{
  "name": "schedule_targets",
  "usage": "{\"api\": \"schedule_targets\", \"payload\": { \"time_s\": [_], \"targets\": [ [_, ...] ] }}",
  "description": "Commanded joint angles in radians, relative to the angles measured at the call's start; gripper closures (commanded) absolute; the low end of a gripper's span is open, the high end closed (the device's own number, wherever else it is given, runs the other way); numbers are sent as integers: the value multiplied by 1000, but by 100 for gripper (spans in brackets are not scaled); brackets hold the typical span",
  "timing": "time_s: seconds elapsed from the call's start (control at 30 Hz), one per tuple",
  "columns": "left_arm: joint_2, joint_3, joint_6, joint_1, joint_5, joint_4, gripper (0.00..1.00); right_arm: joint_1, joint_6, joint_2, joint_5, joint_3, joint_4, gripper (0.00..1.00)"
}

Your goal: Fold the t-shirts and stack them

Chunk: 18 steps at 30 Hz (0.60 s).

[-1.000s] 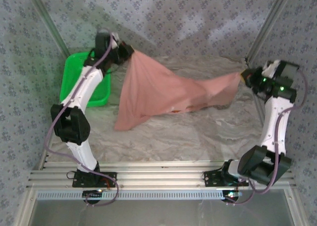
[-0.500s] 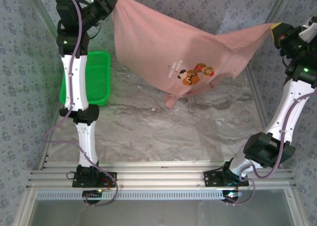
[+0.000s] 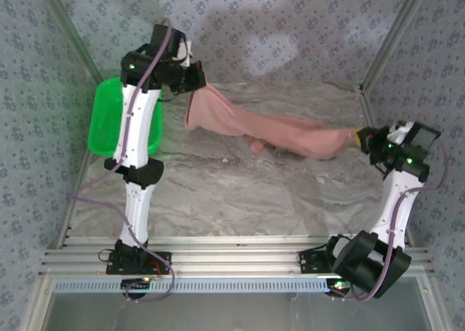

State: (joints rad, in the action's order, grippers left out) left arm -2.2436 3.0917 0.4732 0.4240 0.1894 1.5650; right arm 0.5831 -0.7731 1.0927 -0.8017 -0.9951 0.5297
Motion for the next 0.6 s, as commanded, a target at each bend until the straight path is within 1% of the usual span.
{"api": "schedule_targets", "payload": {
  "time_s": [0.0, 0.1, 0.17, 0.2, 0.23, 0.33, 0.37, 0.43, 0.53, 0.57],
  "targets": [
    [57, -38, -48, -15, -139, 222, 100, -3, 81, -54, 40, 50, 58, 100],
    [142, -186, -65, -46, -144, 219, 100, -7, 94, -53, 38, 47, 67, 100],
    [222, -314, -77, -72, -123, 201, 100, -12, 92, -43, 32, 32, 67, 100],
    [287, -423, -84, -87, -114, 163, 100, -16, 93, -36, 27, 22, 66, 100],
    [375, -584, -84, -106, -105, 93, 100, -20, 93, -27, 24, 13, 67, 100],
    [681, -1140, -20, -201, 8, -183, 100, -34, 93, -2, 19, -15, 67, 100],
    [745, -1267, -1, -214, 35, -237, 100, -39, 99, 8, 18, -24, 67, 100],
    [856, -1508, 53, -212, 95, -378, 100, -51, 109, 32, 16, -41, 80, 100],
    [994, -1789, 166, -211, 152, -570, 100, -71, 161, 46, 59, -65, 165, 100],
    [1029, -1840, 180, -208, 150, -595, 100, -76, 184, 45, 77, -65, 188, 100]
  ]
}}
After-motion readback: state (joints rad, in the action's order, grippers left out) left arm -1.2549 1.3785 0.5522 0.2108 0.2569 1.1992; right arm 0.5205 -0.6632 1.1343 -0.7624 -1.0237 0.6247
